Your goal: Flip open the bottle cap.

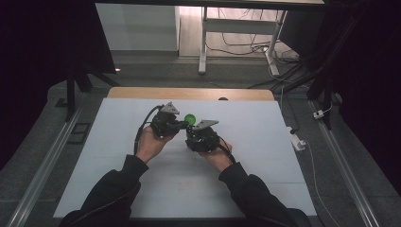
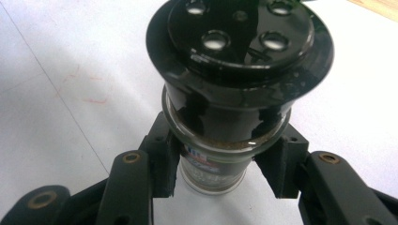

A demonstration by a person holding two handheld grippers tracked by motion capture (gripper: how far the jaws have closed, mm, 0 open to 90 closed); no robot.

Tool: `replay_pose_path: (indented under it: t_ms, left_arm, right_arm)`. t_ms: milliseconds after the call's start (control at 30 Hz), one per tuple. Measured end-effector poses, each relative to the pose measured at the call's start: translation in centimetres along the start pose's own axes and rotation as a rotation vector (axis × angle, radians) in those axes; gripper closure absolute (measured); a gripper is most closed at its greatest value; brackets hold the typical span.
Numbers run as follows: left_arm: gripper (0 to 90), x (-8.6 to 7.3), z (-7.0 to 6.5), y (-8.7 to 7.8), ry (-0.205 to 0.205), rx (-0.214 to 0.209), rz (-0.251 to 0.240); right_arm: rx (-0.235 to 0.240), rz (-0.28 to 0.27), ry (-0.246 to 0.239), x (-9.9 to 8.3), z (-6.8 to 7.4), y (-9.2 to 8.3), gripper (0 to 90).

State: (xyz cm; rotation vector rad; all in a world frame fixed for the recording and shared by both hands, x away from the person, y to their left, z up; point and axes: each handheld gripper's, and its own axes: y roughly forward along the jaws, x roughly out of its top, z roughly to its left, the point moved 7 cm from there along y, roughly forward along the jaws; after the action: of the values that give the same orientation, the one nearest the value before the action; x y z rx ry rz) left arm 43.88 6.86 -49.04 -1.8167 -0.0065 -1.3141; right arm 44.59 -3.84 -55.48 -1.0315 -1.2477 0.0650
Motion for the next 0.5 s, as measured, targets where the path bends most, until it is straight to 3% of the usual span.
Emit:
replay_pose_path:
  t_ms: [367,500]
  left_arm:
    - [73.4,-0.8,-0.1,-1.6,-0.015,-0.009,-0.014]
    - [66.1,-1.1,-0.6,-2.3,-0.01,-0.017,-0.008]
  right_arm:
    - [0.004,0.001,0.003,0.0,0.0,0.1,51.6]
    - [0.019,0.013,0.01,-0.3,0.1,0.2,44.3]
